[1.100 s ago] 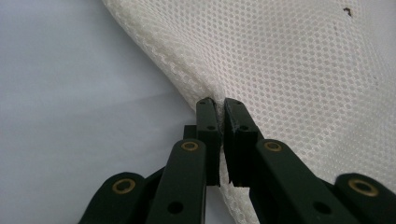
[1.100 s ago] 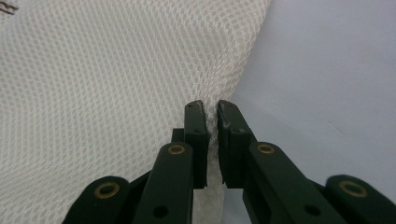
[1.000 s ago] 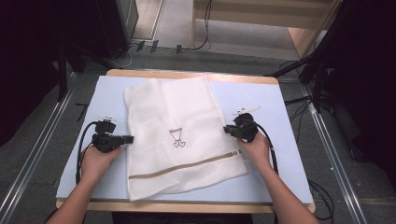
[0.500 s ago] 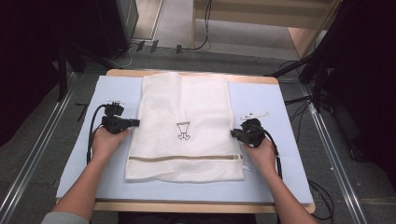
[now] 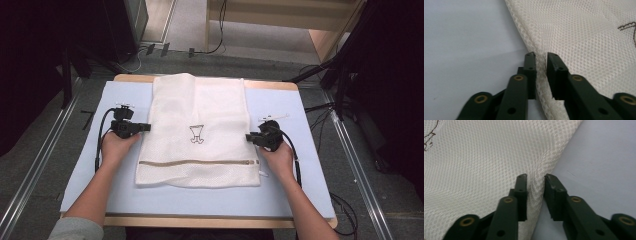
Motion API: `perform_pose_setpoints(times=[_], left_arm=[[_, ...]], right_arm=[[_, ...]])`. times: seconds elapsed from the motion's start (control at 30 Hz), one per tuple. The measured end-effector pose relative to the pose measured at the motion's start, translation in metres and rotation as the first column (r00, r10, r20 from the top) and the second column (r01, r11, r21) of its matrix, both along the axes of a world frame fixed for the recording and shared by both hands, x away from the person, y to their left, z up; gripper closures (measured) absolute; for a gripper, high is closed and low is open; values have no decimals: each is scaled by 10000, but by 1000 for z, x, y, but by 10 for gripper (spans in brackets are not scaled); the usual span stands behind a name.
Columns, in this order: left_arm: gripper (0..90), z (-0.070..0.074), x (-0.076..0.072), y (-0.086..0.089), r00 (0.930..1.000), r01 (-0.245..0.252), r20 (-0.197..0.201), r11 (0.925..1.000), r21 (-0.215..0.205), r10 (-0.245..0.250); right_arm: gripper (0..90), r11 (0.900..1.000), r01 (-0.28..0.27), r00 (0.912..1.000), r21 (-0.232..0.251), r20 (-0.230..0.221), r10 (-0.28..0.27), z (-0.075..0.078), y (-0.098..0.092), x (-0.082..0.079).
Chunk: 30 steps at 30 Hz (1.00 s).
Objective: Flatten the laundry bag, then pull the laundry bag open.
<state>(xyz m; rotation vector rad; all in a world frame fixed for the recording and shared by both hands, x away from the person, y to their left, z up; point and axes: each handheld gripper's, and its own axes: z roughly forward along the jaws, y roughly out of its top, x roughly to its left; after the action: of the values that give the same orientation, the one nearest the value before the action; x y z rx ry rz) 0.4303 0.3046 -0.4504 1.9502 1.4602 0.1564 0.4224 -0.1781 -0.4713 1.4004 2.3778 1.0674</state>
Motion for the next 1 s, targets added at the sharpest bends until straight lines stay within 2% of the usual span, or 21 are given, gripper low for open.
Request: perform_pose_setpoints(times=[0.03,0.13,0.23,0.33,0.4,0.47,0.6,0.73,1.0], left_arm=[[675,2,-2,0,10000,49,74,9999,108,-50],[593,6,-8,3,9999,115,-14,9990,-427,-116],[505,11,-13,1,9994,307,130,9995,-99,-305],[449,15,-18,0,9983,570,153,9981,-231,-567],[438,17,-19,-1,9979,626,207,9978,-199,-622],[410,23,-24,-3,9962,805,362,9965,-209,-797],[392,29,-29,-7,9932,980,652,9951,-134,-969],[373,34,-33,-10,9908,1162,735,9928,-278,-1139],[349,41,-43,-21,9855,1523,808,9879,-299,-1495]], right_arm=[[675,10000,28,10000,78,-24,-28,2,-4,-2],[659,9999,11,10000,139,-84,-10,5,-7,-5],[653,9995,-69,10000,316,-2,69,9,-9,-8],[650,9992,-182,9997,346,170,177,13,-9,-13],[650,9991,-169,9997,398,182,162,14,-9,-16],[647,9992,-320,9990,260,310,312,16,-11,-22],[634,9978,-581,9973,311,467,566,19,-14,-30],[636,9968,-701,9966,394,460,683,22,-15,-38],[646,9946,-984,9945,324,384,972,23,-13,-52]])
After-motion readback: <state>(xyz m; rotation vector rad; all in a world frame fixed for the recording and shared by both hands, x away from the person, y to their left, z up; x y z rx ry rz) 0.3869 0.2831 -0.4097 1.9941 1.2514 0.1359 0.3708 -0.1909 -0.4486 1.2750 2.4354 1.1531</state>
